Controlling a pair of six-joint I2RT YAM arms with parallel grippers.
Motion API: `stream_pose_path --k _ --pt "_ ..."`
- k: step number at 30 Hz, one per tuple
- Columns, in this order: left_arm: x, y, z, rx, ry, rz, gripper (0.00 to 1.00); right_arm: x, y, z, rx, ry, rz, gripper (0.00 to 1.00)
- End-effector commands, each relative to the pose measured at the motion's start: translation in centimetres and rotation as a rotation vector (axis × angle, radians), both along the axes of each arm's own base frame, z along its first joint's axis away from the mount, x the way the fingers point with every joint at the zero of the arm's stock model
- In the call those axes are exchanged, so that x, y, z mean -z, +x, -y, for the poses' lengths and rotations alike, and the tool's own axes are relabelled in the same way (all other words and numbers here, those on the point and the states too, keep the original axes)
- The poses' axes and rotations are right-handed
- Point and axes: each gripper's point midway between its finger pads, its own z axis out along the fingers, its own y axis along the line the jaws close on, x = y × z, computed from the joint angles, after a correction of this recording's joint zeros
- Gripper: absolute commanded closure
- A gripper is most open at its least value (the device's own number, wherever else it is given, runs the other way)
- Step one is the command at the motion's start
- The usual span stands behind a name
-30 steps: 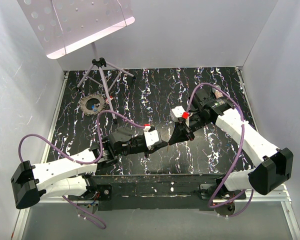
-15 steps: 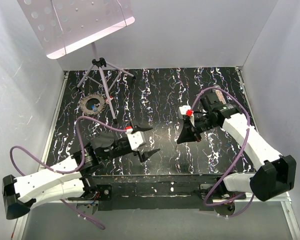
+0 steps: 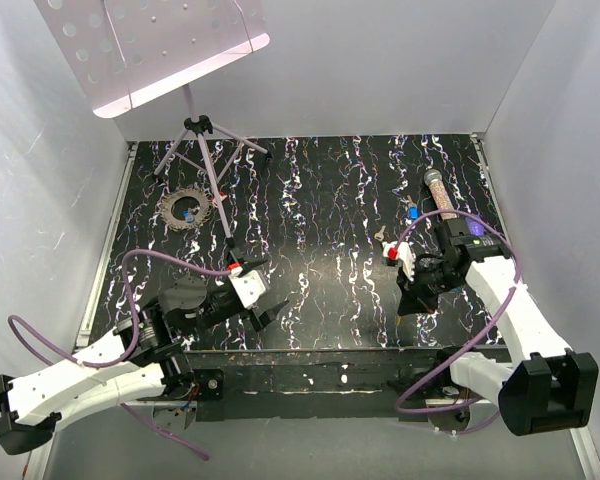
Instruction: Put the keys on the keyring
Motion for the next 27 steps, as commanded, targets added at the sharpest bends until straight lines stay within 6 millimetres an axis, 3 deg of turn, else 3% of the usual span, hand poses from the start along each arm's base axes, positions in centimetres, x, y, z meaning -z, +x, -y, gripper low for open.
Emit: stream_pose_path --k 1,10,20,27 --pt "0.3 0.1 -0.2 -0.014 0.015 -0.013 0.02 2.7 -0.8 2.4 0.061 -0.162 -0.119 0.99" --pt "0.2 -0.3 -0.3 0.002 0.014 -0.010 0.02 5.6 4.4 2.0 0.182 -0.238 -0.223 0.99" --pt "0.4 -0.1 -0.3 0.001 0.024 -0.004 0.02 7.7 9.7 -1.5 0.210 -0.229 -0.236 0.99" --pt "0.6 0.1 -0.3 -0.005 0.037 0.001 0.02 9.1 11.2 -3.4 0.225 -0.225 -0.284 0.99"
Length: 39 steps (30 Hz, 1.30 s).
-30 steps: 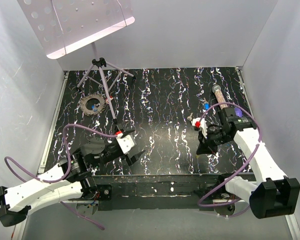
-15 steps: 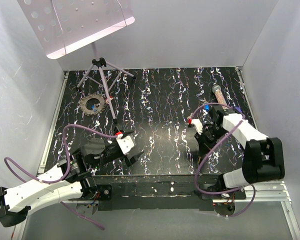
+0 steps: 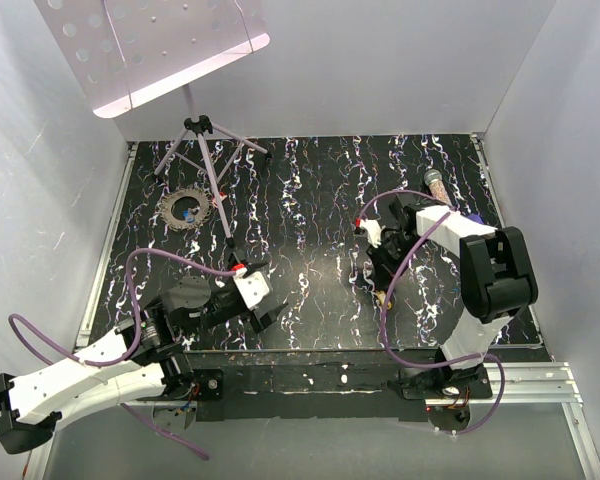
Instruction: Put the keys on the keyring
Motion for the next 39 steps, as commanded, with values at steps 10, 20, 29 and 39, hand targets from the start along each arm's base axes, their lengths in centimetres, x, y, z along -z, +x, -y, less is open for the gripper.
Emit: stream_pose_path --k 10,20,29,39 --pt "0.4 0.3 0.2 -0.002 0.024 0.006 0.02 0.1 2.5 -2.3 0.073 0.047 0.007 0.99" --pt "0.4 0.4 0.2 -0.002 0.023 0.004 0.02 0.4 3.3 -2.4 0.117 0.038 0.030 0.99" --pt "0.3 0.3 0.2 0.000 0.020 0.000 0.02 0.2 3.5 -2.7 0.131 0.046 0.025 0.92" --pt "0.4 0.4 0.2 -0.004 0.018 -0.004 0.02 -1.2 4.1 -2.5 0.152 0.068 0.060 0.75"
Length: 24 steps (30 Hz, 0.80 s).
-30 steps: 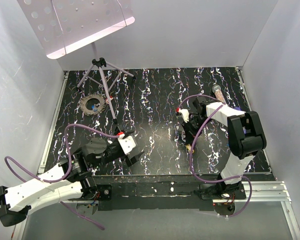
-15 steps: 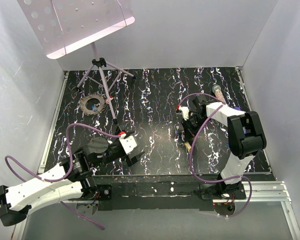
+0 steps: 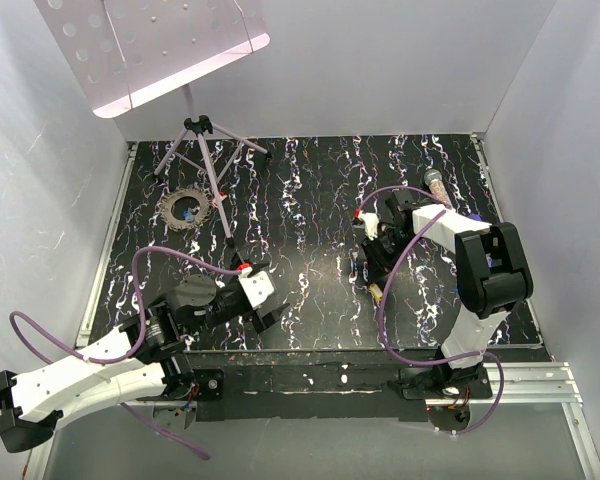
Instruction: Put the keys on the keyring
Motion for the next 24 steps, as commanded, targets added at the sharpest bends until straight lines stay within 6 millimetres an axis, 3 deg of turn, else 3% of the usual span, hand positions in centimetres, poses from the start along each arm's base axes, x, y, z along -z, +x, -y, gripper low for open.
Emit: stream_pose_path --k 1,14,19,24 --pt "-0.5 0.1 0.0 -0.002 -0.014 0.005 0.02 -2.2 1.7 -0.3 0.024 0.042 0.075 0.75" --pt "-1.0 0.3 0.1 -0.026 -0.060 -0.041 0.02 -5.8 2.7 1.0 0.084 0.128 0.150 0.69" --pt "-1.3 0.8 -0.1 -0.075 -0.110 -0.098 0.02 -9.5 2.0 0.9 0.073 0.247 0.212 0.69" --pt "-1.6 1.4 -0.5 -0.167 -0.199 -0.188 0.02 -14.3 0.3 0.9 0.036 0.388 0.351 0.69"
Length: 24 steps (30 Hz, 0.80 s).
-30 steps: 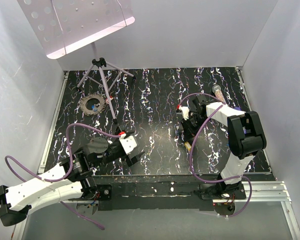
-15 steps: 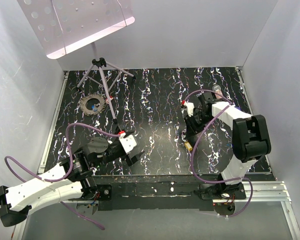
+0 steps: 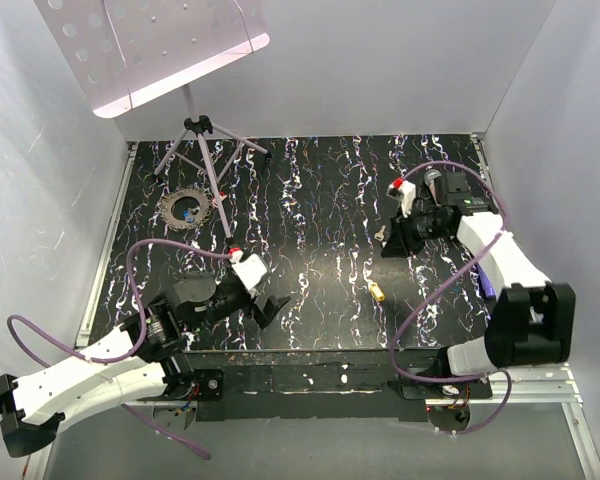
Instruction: Put the keys on the keyring
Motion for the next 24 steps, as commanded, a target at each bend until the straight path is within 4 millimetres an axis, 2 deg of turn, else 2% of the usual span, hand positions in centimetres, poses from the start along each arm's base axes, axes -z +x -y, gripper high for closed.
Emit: stream_pose_path --k 1,6,8,10,11,13,18,22,24 --pt "-1.6 1.2 -0.7 -0.125 -0.127 -0.096 0.02 -5.9 -1.8 -0.7 -0.065 0.168 0.169 0.69" --pt "-1.1 3.4 -3.0 -0.276 -0.182 -0.217 0.02 -10.9 -3.5 -0.4 -0.088 0.240 0.365 0.69" --pt "-0.9 4.7 -4.5 -0.346 -0.198 -0.247 0.02 -12.7 -3.9 -0.4 -0.086 0.254 0.424 0.60" --pt "-0.4 6.0 -5.7 -0.399 -0.206 -0.297 0.02 -14.0 -4.4 -0.4 -0.088 0.274 0.459 0.46" --pt "-0.2 6.7 -6.5 -0.429 -0.212 -0.326 0.02 -14.4 -4.7 -0.6 -0.089 0.294 0.451 0.38" --pt "0.4 8.2 -8.1 -0.497 -0.223 -0.371 0.02 -14.7 -5.1 -1.0 -0.081 0.342 0.397 0.30" --pt "2.5 12.8 -13.6 -0.698 -0.274 -0.489 0.02 -14.2 -7.0 -2.4 -0.163 0.507 0.276 0.32" --pt "4.3 15.9 -17.6 -0.819 -0.365 -0.589 0.02 -14.0 -6.9 -1.8 -0.133 0.511 0.345 0.32" --pt "5.0 17.3 -18.8 -0.856 -0.403 -0.622 0.02 -14.1 -7.1 -1.5 -0.123 0.517 0.368 0.32"
